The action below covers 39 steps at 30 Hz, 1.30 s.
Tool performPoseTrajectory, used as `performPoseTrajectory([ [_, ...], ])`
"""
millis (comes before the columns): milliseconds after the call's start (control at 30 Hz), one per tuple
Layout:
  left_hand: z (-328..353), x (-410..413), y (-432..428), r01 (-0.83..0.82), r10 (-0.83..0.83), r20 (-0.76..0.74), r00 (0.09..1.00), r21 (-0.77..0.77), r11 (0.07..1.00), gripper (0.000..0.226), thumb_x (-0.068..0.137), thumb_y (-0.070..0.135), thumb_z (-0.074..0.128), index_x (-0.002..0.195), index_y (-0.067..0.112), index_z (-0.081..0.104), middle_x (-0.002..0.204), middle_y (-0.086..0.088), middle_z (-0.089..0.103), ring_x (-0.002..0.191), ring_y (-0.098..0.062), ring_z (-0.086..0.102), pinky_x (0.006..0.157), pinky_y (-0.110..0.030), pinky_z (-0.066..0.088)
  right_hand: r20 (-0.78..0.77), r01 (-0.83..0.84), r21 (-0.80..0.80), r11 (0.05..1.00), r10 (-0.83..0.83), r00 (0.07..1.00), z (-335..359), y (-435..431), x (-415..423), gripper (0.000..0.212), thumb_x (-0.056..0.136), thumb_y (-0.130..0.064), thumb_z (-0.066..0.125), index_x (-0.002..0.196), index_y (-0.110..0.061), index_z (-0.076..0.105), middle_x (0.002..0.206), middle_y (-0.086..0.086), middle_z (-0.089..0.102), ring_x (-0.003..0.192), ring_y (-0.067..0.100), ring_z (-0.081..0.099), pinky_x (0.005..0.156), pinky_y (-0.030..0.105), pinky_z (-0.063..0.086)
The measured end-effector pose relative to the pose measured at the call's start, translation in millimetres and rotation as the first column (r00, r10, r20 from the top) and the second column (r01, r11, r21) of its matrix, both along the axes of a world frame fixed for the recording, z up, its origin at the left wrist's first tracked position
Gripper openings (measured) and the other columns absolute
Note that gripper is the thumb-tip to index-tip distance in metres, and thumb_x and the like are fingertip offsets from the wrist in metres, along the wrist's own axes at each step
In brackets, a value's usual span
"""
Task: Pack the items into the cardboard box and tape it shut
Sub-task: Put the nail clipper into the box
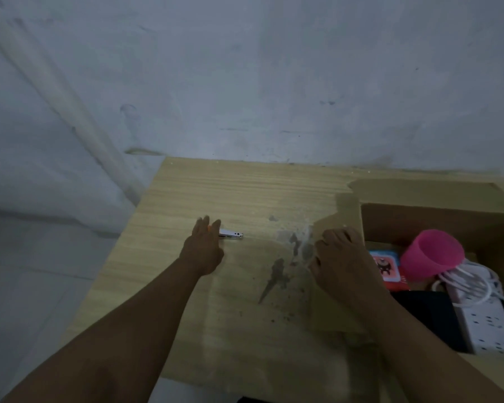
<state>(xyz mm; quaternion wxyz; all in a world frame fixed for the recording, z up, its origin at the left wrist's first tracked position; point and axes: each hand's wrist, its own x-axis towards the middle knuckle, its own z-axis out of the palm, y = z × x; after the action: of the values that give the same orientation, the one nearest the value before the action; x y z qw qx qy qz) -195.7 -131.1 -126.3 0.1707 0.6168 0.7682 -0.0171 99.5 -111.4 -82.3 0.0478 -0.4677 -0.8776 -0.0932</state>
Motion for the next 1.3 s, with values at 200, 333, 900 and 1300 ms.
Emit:
performPoseTrajectory([
  [200,-10,1,15,0.145,-0.174,-0.237,0.956,-0.132,0.981,0.062,0.095,0.011,0.042,0.152,0.017,0.019,0.154,-0.013,0.024,0.143,-0.032,0.026,0.11,-0.045,0.032,-0.084,0.011,-0.003,1.0,-0.011,0.996,-1,2,-1,0.034,0.082,-0.031,0.035,0.068,-0.014,0.061,0.074,0.007,0.058,0.076,0.028,0.057,0.096,0.045,0.044],
  [333,-16,13,18,0.126,-0.156,-0.375,0.914,-0.105,0.986,0.047,0.093,0.013,0.045,0.139,0.017,0.035,0.133,-0.009,0.043,0.118,-0.029,0.048,0.096,-0.041,0.04,-0.131,0.034,-0.018,0.999,-0.036,0.991,-5,4,0,0.034,0.083,-0.031,0.035,0.07,-0.014,0.061,0.074,0.006,0.058,0.077,0.026,0.056,0.1,0.043,0.041],
  [900,2,80,31,-0.022,-0.111,0.391,0.914,0.322,0.946,0.022,0.101,0.019,0.042,0.101,-0.002,0.049,0.094,-0.019,0.051,0.081,-0.032,0.052,0.064,-0.032,0.029,-0.359,0.046,-0.206,0.977,-0.119,0.926,5,3,1,0.026,0.089,-0.033,0.03,0.075,-0.018,0.046,0.075,-0.001,0.049,0.076,0.02,0.047,0.089,0.039,0.043],
  [1300,88,189,37,0.205,-0.503,0.493,0.709,0.539,0.817,0.014,0.099,0.022,0.048,0.1,0.009,0.053,0.088,-0.005,0.053,0.074,-0.013,0.044,0.062,-0.019,0.033,-0.784,-0.132,-0.608,0.783,-0.565,0.259,74,26,39,0.029,0.092,-0.016,0.059,0.121,-0.021,0.053,0.09,-0.003,0.063,0.077,0.009,0.062,0.073,0.035,0.051],
])
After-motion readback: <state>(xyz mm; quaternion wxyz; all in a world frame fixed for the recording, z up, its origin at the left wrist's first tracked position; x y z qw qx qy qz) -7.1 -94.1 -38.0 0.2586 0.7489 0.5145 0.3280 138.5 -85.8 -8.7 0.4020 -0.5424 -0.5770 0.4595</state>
